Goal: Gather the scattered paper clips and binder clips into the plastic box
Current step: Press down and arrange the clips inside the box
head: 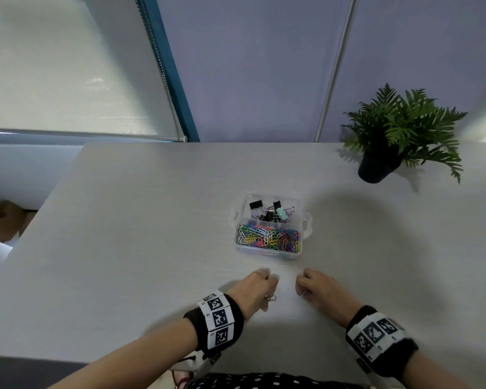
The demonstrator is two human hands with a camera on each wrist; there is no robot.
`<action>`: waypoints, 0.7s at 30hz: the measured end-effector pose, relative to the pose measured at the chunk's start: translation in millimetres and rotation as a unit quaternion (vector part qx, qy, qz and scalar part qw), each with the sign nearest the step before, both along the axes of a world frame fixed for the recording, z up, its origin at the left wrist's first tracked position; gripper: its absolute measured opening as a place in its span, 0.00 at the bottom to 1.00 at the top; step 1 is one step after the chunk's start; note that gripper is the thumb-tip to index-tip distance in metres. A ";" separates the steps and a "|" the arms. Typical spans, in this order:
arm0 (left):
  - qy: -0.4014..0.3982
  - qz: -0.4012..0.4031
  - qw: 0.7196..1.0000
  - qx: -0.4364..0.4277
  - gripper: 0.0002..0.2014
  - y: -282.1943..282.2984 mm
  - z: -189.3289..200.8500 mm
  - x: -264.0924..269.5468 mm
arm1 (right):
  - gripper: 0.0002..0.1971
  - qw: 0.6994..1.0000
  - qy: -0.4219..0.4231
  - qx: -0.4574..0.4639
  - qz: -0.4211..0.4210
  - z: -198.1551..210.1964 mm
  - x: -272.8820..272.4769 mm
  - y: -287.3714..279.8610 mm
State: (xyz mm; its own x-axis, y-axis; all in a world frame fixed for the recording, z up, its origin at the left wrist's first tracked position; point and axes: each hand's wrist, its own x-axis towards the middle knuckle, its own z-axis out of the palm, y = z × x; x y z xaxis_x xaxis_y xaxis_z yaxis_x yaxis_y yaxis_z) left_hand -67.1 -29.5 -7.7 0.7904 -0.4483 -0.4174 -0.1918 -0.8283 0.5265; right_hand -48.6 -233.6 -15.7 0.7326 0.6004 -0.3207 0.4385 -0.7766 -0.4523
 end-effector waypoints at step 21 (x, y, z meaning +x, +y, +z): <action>-0.151 0.237 0.960 -0.005 0.24 45.0 42.0 138.0 | 0.08 0.944 0.031 0.241 -0.223 55.5 129.8 38.5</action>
State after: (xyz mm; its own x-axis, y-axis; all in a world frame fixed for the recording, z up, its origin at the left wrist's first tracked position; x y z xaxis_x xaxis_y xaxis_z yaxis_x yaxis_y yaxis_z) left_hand 70.9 15.4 34.3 0.9909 -0.0112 -0.1344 0.0602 -0.8551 0.5149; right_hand 81.2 -195.1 39.8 0.9360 0.3232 -0.1397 0.0768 -0.5745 -0.8149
